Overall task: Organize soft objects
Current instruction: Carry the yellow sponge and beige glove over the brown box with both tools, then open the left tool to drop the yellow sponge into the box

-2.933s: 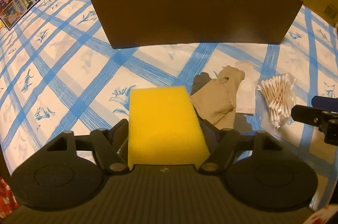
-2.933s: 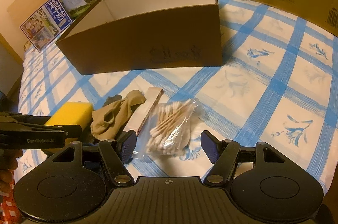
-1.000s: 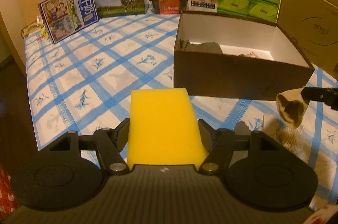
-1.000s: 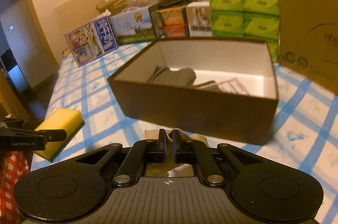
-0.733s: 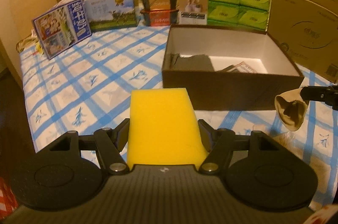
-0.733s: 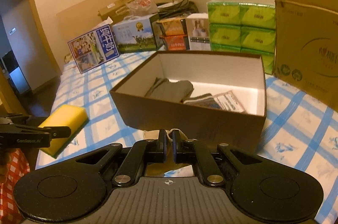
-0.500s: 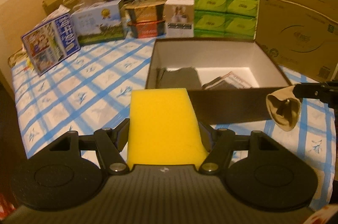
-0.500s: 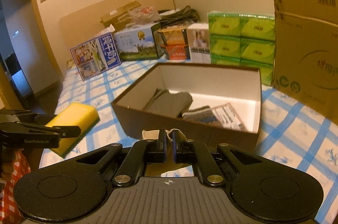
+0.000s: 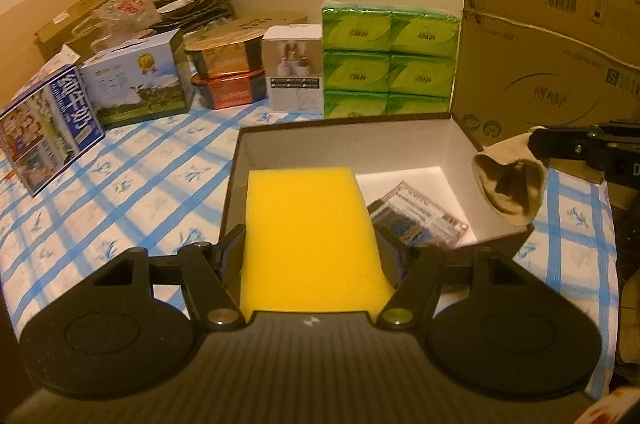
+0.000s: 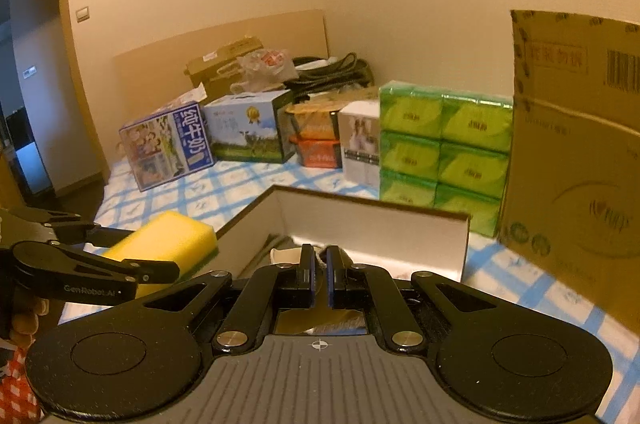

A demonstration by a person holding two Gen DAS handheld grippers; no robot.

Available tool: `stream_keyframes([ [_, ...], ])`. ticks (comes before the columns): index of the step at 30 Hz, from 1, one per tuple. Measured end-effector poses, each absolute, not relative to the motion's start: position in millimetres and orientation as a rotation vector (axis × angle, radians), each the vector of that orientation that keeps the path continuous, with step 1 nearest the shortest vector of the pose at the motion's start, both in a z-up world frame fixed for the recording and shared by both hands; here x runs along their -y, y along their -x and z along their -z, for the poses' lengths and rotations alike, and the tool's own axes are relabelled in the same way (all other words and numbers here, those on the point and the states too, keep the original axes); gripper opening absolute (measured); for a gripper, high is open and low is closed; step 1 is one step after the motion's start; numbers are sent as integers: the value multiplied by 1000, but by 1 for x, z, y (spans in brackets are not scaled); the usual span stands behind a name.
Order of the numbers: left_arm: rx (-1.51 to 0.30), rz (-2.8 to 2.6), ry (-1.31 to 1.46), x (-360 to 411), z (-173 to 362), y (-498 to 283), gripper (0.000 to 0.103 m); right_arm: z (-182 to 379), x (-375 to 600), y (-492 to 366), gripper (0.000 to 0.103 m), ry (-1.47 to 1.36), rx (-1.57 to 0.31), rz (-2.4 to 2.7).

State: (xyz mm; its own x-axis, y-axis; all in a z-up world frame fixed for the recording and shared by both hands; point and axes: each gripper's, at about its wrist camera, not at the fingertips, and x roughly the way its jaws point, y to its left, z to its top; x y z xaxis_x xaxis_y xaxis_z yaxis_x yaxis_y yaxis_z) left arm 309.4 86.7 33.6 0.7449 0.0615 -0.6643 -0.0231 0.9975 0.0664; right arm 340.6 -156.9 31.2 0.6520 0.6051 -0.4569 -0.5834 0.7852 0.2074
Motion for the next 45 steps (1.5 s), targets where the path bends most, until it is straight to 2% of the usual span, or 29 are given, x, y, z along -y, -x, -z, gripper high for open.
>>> stream_keyframes([
  [13,-792,-1,-61,-75,-29,-397,66,-19,145,-421,5,-31,-601,-661],
  [24,-876,5,-58,-62,4,-463,66,6,142,-484,5,-37,-675,-623],
  [45,-885,-41,-33,-69,34,-523,70,35,143,-538,6,-50,-728,-556],
])
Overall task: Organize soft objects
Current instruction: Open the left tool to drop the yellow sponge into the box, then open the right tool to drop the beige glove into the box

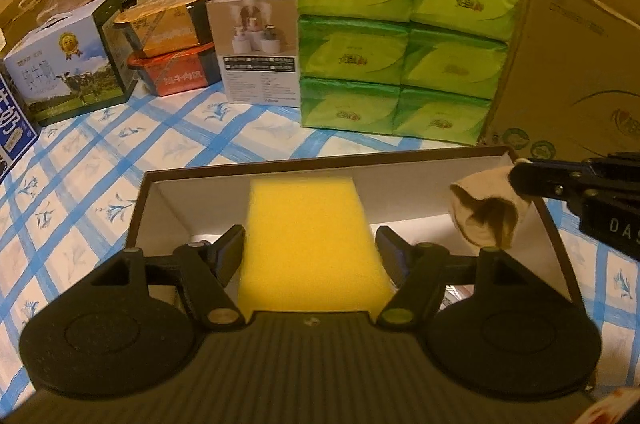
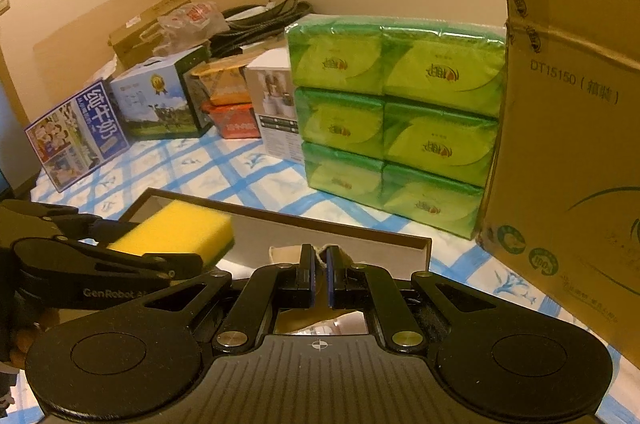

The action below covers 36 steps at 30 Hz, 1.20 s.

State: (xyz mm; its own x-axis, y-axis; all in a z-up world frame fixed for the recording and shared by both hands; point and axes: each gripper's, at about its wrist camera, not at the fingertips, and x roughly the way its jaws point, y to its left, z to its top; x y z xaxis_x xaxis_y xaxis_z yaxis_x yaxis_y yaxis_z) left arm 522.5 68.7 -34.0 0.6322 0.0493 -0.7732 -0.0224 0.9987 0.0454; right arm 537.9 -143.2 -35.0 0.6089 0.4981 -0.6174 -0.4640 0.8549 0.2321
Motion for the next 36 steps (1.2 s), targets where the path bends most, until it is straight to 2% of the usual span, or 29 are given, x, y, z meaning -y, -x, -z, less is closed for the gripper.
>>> stream_keyframes([
  [14,-896,-71,-52,-93,33,-509,71,31,131,-543,6,-21,-692,-534],
  [17,-897,-74,-59,-99,31,-501,71,29,130,-543,16,-16,-688,-535],
  [18,-899,-71,-57,-101,31,-499,71,27,130,-542,26,-14,-685,-538],
  [19,-900,-70,-56,-103,30,-497,71,26,131,-541,40,-9,-684,-541],
  [21,-904,-76,-55,-106,29,-493,71,24,134,-536,57,-15,-670,-543],
  [22,-906,-76,-54,-107,29,-490,71,23,136,-533,59,-20,-662,-542],
  [36,-912,-63,-50,-111,9,-444,71,21,152,-487,63,26,-706,-577],
])
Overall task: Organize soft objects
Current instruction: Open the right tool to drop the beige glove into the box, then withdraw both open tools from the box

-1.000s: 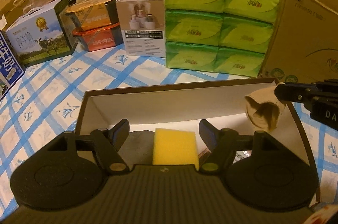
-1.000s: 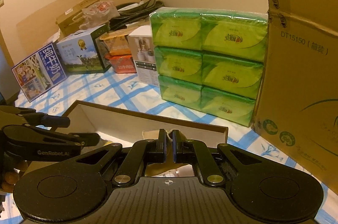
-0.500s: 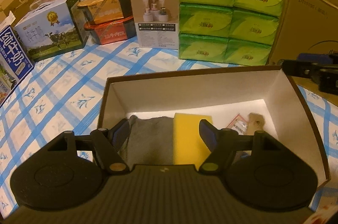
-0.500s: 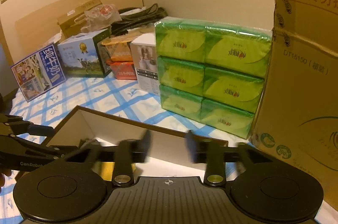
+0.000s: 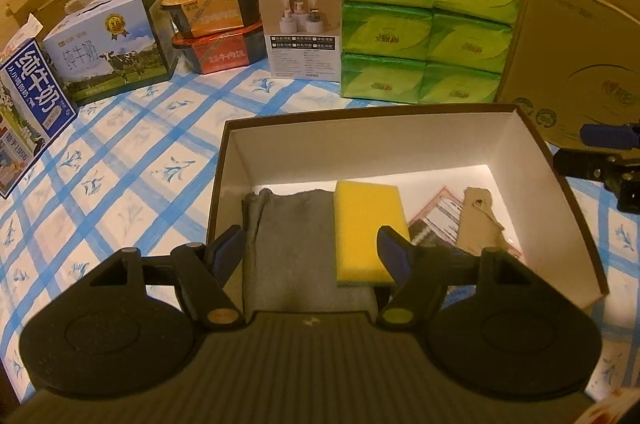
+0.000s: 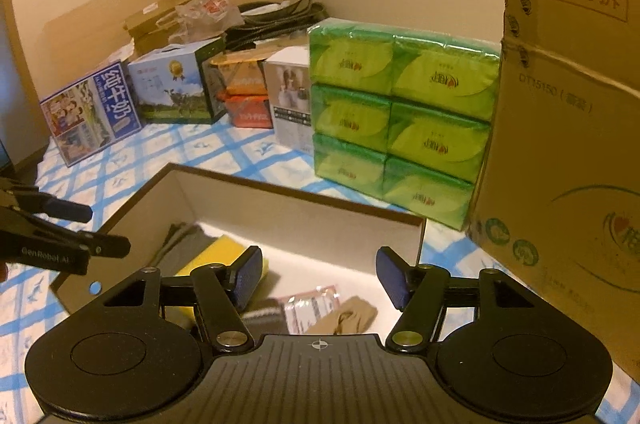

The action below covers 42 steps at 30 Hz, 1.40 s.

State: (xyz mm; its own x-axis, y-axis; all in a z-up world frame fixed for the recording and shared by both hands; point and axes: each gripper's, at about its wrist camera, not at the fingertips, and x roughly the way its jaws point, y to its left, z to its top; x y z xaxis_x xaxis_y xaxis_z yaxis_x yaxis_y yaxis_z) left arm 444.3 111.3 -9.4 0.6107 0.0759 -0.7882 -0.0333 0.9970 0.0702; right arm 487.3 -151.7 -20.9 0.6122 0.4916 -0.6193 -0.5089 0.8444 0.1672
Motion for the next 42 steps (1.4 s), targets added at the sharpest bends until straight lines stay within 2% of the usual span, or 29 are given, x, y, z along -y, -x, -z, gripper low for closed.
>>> stream_keyframes([
  [14,-850,-63,-34,-107,-32,-357,71,1,169,-411,65,3,-719,-592],
  [22,-826,-55,18,-104,-48,-283,71,-16,183,-353,73,-37,-704,-612],
  [42,-816,-88,96,-87,-39,-150,71,-10,208,-232,78,-142,-736,-627],
])
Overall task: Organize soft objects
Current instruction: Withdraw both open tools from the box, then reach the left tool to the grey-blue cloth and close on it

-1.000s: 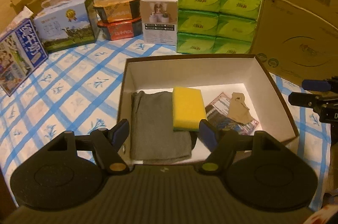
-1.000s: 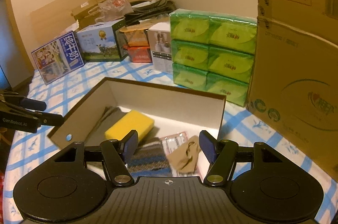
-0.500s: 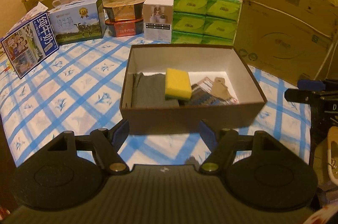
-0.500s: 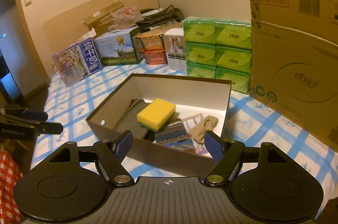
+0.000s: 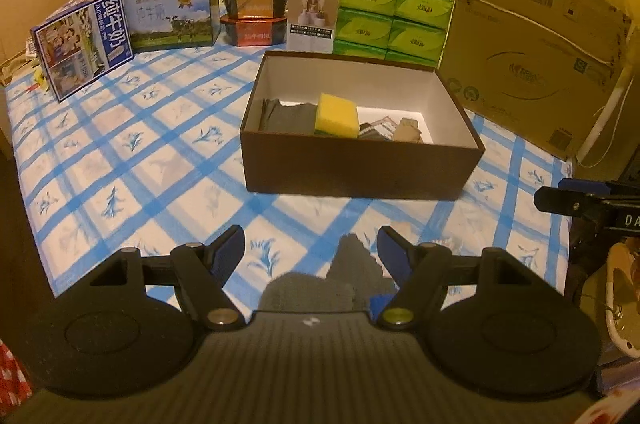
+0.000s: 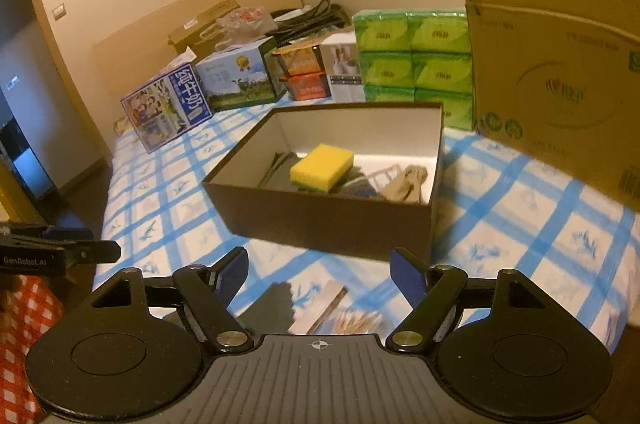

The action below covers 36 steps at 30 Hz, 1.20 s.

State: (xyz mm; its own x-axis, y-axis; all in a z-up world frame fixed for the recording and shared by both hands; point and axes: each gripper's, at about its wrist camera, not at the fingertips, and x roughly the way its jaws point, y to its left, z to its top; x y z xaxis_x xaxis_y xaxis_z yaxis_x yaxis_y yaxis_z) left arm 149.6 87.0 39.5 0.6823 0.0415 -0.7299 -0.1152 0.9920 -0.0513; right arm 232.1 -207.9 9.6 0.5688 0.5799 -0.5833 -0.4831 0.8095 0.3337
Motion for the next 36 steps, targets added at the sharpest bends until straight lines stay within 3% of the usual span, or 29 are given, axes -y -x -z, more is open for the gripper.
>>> stream_keyframes([
  [36,-937,-54,150,-62,40,-88,71,62,207,-169,78,-131,-942,-584],
])
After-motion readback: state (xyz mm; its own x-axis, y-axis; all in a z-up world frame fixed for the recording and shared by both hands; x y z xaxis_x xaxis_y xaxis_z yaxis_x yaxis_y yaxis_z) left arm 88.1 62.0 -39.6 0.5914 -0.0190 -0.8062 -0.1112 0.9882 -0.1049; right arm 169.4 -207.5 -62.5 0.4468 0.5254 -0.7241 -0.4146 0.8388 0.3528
